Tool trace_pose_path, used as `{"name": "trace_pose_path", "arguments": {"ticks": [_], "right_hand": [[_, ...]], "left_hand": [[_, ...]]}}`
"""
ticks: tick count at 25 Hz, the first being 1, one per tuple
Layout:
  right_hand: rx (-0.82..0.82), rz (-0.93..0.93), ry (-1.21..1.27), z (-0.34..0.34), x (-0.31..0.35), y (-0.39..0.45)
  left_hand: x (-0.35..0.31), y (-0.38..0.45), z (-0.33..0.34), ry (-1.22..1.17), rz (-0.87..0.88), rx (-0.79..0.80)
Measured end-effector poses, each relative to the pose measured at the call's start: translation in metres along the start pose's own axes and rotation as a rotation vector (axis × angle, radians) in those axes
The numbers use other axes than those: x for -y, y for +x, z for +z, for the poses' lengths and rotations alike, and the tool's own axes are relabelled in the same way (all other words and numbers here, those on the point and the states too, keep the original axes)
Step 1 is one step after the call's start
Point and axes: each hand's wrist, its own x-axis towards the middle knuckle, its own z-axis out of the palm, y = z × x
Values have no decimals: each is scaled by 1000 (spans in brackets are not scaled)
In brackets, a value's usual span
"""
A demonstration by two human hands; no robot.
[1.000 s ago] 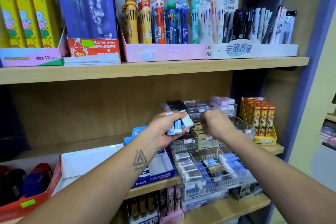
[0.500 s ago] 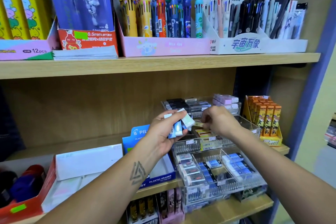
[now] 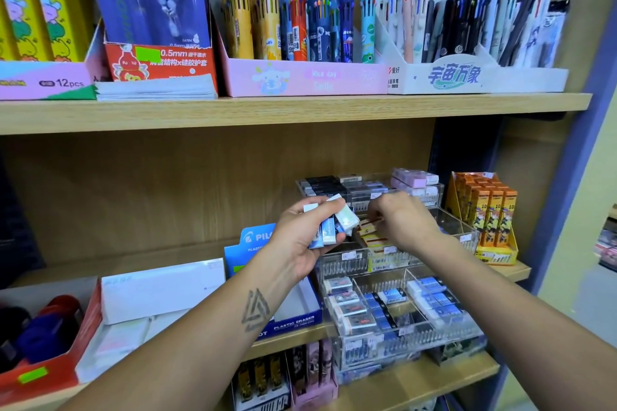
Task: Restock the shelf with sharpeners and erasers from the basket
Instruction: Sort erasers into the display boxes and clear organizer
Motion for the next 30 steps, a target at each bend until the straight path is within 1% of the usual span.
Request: {"name": "trace_pose_path", "arguments": {"ticks": [3,5,9,12,17,22,27,30], "right_hand": [[117,-80,-18,-4,-6,6],[179,-101,2,-7,-12,13],[118,-9,181,-16,-18,19],[129,12,237,-11,-13,15],[91,23,149,-5,-9,9],[98,2,91,-8,-5,6],[93,-20,-75,-5,3,1],[123,-10,-96,-4,3,0]], "left_hand": [[0,-1,-1,5,-1,-3],[0,-1,-1,8,-3,-6],[-1,-2,-1,4,-10,-7],[-3,-2,0,6,-9,-6],[-2,-1,0,2,-10,-23],[-2,3,-3,-89,-16,-67],[-1,2,-1,-65,-5,-63],[0,2,0,-56,2,-57]]}}
